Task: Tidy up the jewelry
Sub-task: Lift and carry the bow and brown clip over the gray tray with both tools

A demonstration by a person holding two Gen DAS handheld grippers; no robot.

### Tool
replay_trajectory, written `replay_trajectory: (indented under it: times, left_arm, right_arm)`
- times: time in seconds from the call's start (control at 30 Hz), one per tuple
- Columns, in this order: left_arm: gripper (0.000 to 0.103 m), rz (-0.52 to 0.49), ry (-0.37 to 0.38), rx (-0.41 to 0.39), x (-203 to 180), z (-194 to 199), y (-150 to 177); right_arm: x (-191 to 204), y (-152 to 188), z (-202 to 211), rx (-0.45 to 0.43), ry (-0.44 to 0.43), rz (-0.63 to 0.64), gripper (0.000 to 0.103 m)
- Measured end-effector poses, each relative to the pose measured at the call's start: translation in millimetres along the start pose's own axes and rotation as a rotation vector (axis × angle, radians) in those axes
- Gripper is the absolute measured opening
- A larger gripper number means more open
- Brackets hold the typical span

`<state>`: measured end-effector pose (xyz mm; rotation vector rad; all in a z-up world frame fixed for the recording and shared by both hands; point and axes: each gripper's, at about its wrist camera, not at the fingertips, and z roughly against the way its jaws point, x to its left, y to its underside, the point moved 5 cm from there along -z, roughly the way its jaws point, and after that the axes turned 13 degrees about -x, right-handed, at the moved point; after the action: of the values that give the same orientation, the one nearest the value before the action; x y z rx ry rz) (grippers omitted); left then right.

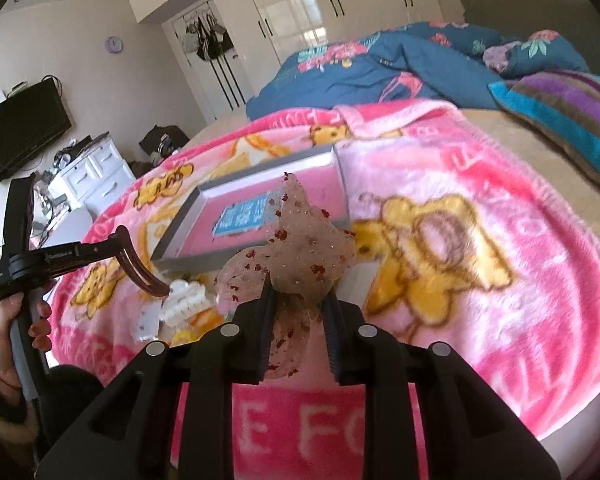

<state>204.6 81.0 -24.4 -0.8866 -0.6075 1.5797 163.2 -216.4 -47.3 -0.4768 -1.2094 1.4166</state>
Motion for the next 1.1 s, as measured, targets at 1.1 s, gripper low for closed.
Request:
replay_trajectory:
  times: [1.1]
  left_arm:
    - [0.008,0.107,-0.055,-0.066,-1,-74,-47]
  right_arm:
    - [24,-83,-97,-0.026,-0.017,0.067,0.021]
